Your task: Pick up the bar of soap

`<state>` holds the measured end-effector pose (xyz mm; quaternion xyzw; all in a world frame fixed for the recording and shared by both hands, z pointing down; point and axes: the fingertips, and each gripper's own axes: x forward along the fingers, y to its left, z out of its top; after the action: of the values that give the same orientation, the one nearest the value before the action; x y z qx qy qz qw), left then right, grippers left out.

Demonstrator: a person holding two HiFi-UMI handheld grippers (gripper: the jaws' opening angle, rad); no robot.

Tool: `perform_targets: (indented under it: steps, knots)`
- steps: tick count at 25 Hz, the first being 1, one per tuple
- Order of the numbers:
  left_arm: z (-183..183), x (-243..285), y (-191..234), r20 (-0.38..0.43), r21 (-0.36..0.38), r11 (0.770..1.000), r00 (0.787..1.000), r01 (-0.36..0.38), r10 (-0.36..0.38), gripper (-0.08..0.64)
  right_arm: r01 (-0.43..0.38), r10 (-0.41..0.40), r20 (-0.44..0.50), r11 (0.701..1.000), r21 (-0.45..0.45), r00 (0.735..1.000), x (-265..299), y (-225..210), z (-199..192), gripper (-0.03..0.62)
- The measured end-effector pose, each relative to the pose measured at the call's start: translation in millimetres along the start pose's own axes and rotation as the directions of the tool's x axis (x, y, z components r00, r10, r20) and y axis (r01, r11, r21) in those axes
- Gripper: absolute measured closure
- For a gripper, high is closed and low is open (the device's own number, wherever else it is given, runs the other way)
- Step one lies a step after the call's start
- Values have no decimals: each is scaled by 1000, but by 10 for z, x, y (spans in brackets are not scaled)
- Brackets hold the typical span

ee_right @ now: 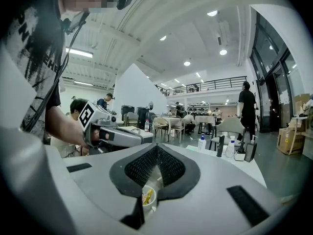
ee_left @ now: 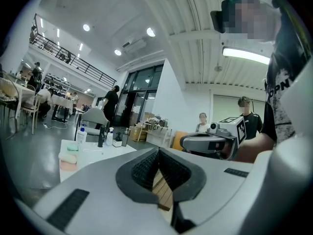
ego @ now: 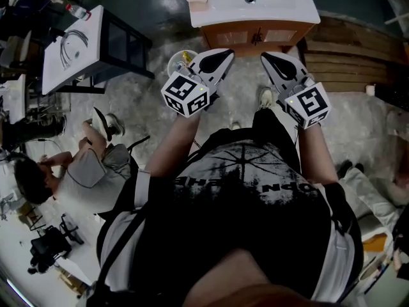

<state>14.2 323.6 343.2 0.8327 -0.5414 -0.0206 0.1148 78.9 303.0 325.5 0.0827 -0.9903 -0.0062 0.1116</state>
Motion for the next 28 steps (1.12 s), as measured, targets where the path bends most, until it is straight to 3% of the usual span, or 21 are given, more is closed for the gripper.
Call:
perform_targets:
  steps: [9, 28]
  knots:
    - [-2, 335, 425, -13, -15, 998, 998, -68, 68, 549, -71, 71, 14, 997, -8, 997, 360, -488, -73, 578]
    - [377, 1684, 1375, -28, -40, 976, 977, -214, 213, 549, -215, 215, 46, 977, -9, 976, 1013, -2154, 10, 578]
